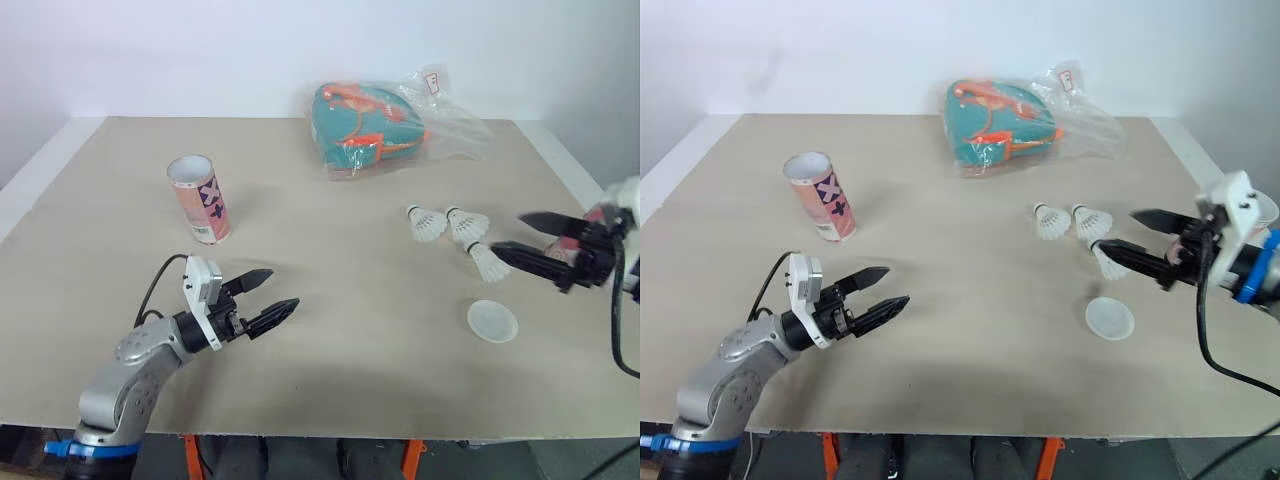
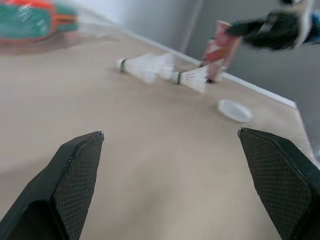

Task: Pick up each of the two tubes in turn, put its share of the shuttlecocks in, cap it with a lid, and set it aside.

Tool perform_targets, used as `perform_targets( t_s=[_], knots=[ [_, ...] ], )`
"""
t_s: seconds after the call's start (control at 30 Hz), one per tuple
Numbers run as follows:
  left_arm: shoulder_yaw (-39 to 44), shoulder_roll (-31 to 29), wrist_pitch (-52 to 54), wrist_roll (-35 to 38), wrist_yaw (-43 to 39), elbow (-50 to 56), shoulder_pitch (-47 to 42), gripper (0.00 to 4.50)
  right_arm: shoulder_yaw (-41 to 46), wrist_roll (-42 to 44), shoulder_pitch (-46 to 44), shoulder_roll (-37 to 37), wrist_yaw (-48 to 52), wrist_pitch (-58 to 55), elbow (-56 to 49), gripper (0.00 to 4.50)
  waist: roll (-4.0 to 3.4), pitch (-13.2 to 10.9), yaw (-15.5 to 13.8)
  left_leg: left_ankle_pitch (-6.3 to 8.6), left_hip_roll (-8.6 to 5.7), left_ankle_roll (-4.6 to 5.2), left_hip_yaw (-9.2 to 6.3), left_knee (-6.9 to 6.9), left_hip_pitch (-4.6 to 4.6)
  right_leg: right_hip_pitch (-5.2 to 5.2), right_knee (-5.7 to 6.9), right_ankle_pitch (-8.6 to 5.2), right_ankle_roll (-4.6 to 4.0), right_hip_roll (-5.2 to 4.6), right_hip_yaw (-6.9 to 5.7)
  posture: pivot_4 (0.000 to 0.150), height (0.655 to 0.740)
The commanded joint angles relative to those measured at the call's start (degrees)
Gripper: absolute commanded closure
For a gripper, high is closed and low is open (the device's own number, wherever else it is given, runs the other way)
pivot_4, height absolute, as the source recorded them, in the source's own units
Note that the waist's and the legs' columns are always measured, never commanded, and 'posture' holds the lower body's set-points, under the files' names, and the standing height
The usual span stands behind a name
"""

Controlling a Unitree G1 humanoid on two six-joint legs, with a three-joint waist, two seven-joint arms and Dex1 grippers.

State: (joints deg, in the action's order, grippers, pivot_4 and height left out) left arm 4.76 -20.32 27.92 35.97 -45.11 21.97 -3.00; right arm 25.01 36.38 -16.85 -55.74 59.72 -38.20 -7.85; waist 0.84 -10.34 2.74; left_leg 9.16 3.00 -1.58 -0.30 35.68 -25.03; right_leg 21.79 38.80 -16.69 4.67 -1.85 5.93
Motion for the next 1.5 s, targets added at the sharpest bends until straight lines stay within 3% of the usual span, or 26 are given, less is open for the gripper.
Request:
perform_targets(
  t_s=[0.03,0.17,0.4,0.67,0.87,1.27,1.5],
  knots=[
    [5.2,3.9,-2.6,0.9,9.2,5.3,2.8,0.0,-7.2,6.1,-9.0,7.6,-2.8,-1.6,-6.2,0.04,0.21,0.0,-0.2,-0.03,0.0,0.05,-0.05,-0.02,-0.04,0.0,0.0,0.01,-0.01,0.02,-0.04,0.15,0.74],
    [10.0,4.7,-8.1,-3.8,14.8,5.6,7.3,0.0,-17.7,4.0,-12.5,15.8,-3.3,-0.9,-6.5,0.04,0.51,0.1,0.1,-0.01,0.1,0.04,-0.06,-0.15,-0.06,0.11,-0.04,0.19,-0.48,0.26,0.14,0.15,0.74],
    [8.8,3.2,-12.4,-11.5,19.4,1.2,4.7,0.0,-25.1,-0.9,-13.0,22.2,-6.3,2.1,-5.4,0.04,0.54,0.1,-1.2,0.0,0.18,0.02,-0.12,-0.19,-0.24,0.24,-0.04,0.13,-0.6,0.32,0.02,0.15,0.74],
    [8.7,2.3,-13.9,-15.1,21.7,-7.6,-1.6,0.0,-26.3,-3.2,-10.0,25.3,-10.2,3.5,-7.8,0.04,0.56,0.1,-1.2,-0.01,0.31,0.0,-0.1,-0.2,-0.22,0.29,-0.03,0.19,-0.69,0.45,0.03,0.15,0.74],
    [9.5,1.8,-14.9,-16.2,22.6,-12.3,-4.7,0.0,-24.3,-5.7,-9.9,29.5,-19.9,3.6,-7.8,0.04,0.57,0.1,-1.2,-0.02,0.36,-0.01,-0.1,-0.26,-0.23,0.38,0.03,0.19,-0.74,0.53,0.05,0.15,0.74],
    [9.5,-0.4,-15.9,-16.7,21.5,-17.6,-7.7,0.0,-23.7,-3.8,-6.8,29.0,-20.4,2.2,-12.2,0.04,0.57,0.1,-1.1,-0.02,0.37,-0.02,-0.09,-0.28,-0.24,0.4,0.04,0.19,-0.75,0.52,0.05,0.15,0.74],
    [9.2,-1.4,-17.7,-19.3,23.1,-25.7,-13.8,0.0,-23.1,-3.4,-5.2,28.9,-21.5,1.7,-13.4,0.04,0.59,0.1,-1.0,-0.03,0.37,-0.02,-0.11,-0.28,-0.25,0.41,0.04,0.19,-0.75,0.53,0.03,0.15,0.74]
  ],
)
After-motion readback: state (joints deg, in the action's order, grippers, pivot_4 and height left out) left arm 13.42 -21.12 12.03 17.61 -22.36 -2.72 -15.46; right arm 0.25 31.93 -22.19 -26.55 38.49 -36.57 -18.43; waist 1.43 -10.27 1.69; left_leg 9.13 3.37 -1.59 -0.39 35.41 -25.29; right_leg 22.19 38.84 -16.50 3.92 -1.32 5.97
